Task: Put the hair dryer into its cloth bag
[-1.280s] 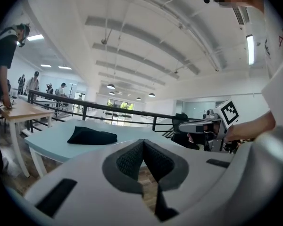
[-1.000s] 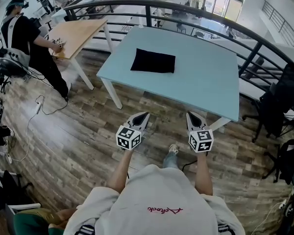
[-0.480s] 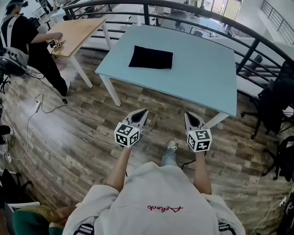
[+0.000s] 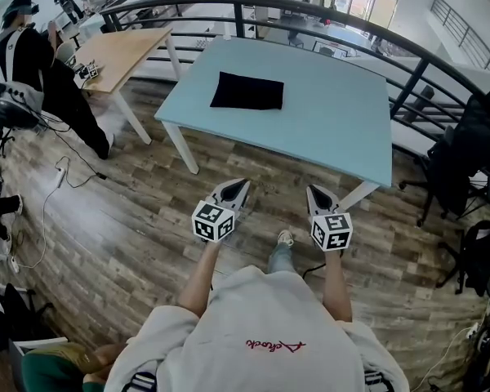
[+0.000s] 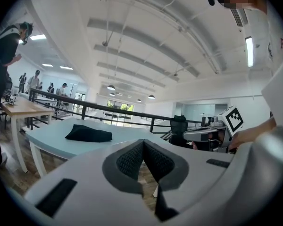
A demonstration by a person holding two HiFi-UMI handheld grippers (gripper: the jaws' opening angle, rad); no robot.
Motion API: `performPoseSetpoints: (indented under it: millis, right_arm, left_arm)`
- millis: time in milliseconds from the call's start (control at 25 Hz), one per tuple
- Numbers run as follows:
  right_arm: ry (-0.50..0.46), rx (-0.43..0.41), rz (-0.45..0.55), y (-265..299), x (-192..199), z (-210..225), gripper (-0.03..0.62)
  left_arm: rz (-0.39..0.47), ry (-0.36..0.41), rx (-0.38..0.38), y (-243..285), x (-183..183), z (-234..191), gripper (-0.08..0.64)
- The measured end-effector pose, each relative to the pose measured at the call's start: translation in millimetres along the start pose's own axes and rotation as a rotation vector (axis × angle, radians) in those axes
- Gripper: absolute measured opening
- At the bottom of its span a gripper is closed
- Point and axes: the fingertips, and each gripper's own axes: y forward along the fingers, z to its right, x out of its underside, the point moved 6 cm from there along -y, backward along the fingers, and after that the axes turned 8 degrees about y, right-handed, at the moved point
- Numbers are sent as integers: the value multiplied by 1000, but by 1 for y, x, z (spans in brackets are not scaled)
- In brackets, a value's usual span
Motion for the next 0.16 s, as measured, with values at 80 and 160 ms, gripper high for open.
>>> performPoseSetpoints:
  millis: [80,160]
  right_arm:
    - [2,2,-1,0,1,2,15]
    - [3,4,-1,0,2,3,15]
  left_arm:
    - [1,3,1,2,0,1,6]
    - [1,6,1,4,0,1,6]
